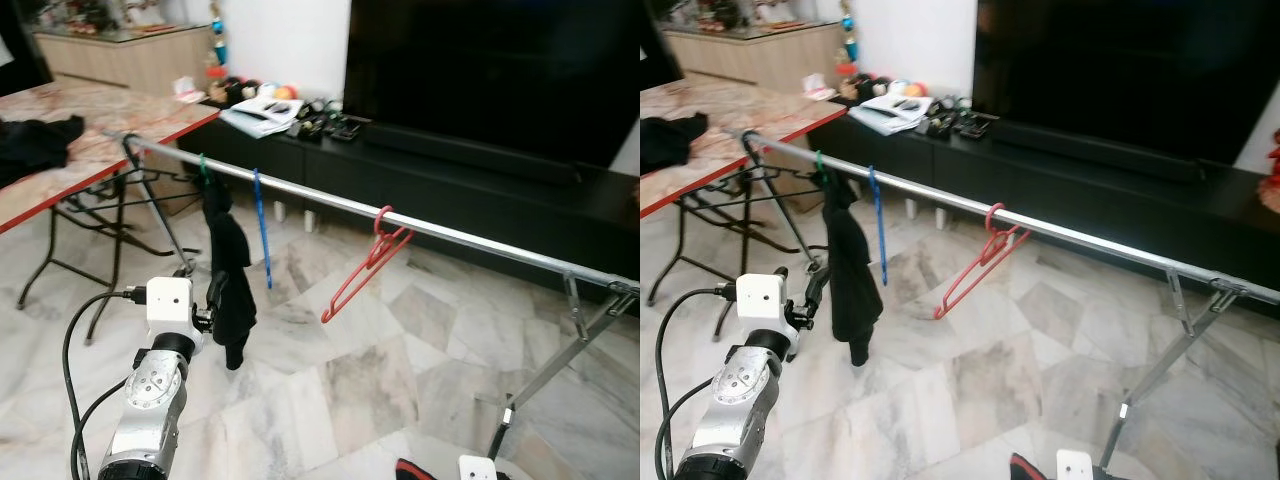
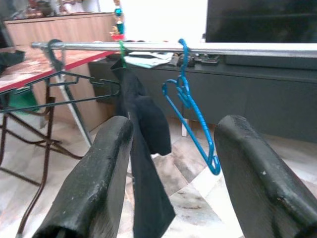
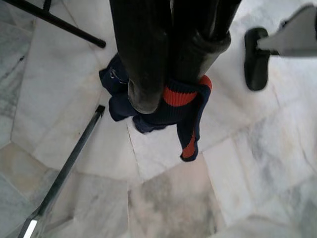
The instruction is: Hang hanger
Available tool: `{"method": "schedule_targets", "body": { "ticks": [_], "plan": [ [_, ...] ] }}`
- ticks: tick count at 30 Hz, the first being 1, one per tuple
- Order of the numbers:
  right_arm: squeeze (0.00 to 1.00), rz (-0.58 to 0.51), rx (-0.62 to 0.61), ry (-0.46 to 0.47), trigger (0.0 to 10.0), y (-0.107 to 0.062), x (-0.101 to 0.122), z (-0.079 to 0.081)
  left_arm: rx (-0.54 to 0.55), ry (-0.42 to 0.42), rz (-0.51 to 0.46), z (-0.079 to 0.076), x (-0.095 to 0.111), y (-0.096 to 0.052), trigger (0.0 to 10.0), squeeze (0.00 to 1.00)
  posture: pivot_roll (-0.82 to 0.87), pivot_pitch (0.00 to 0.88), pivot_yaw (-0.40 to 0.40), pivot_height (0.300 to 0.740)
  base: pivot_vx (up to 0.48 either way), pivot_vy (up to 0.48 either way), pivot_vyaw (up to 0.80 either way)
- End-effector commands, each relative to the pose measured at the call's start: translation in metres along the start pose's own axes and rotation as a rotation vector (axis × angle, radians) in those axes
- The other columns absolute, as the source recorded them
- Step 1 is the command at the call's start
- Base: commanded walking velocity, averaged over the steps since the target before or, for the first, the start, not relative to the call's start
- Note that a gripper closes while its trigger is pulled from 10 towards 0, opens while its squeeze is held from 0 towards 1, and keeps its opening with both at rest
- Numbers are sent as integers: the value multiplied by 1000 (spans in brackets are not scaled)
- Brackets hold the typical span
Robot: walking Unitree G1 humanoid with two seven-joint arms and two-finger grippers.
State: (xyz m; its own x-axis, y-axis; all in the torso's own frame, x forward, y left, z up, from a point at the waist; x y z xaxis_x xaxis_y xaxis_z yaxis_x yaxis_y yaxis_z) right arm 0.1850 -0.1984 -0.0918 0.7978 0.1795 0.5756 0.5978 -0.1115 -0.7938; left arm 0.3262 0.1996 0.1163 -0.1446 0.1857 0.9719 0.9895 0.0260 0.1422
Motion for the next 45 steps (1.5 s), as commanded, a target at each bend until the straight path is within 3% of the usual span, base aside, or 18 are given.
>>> {"method": "schedule_targets", "body": {
  "ticks": [1,5,13,21,28,45],
  "plan": [
    [0,20,11,-16,10000,-1,-6,2,-21,12,22,-4,-1,1,10000,0,42,0,-5,740,0,0,0],
    [0,38,8,-7,10000,-3,-12,5,-52,4,47,-13,-5,-3,10000,0,49,0,-6,740,0,0,0],
    [0,42,16,-49,10000,-3,-13,17,-62,-2,72,-16,-10,-4,10000,0,46,0,-9,740,0,0,0],
    [0,41,27,-61,10000,-4,-14,28,-51,-5,75,-15,-8,-4,10000,0,42,0,-5,740,30,0,700],
    [0,24,14,-43,10000,-3,-8,21,-62,-4,83,-18,-9,-5,10000,0,42,0,1,740,243,0,0],
    [0,18,29,-53,10000,-2,-7,21,-65,-7,83,-20,-8,-4,10000,0,45,0,-4,740,265,0,0]
  ]
}}
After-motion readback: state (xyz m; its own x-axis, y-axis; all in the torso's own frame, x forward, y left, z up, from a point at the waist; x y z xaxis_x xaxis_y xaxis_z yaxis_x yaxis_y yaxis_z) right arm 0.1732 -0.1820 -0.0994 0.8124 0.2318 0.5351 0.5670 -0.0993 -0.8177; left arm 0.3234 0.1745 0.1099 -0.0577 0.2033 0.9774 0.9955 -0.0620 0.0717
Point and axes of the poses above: a point about 5 cm out from each wrist's last joint towards the gripper, its own y axis pointing out of the wrist towards the gripper, its own x axis along the axis of the wrist's last joint, z = x × y, the point moved 1 cm from there along y, pointing out of the wrist towards the gripper, and after that the axes turned 14 degrees about -y, right-handed, at the moved point
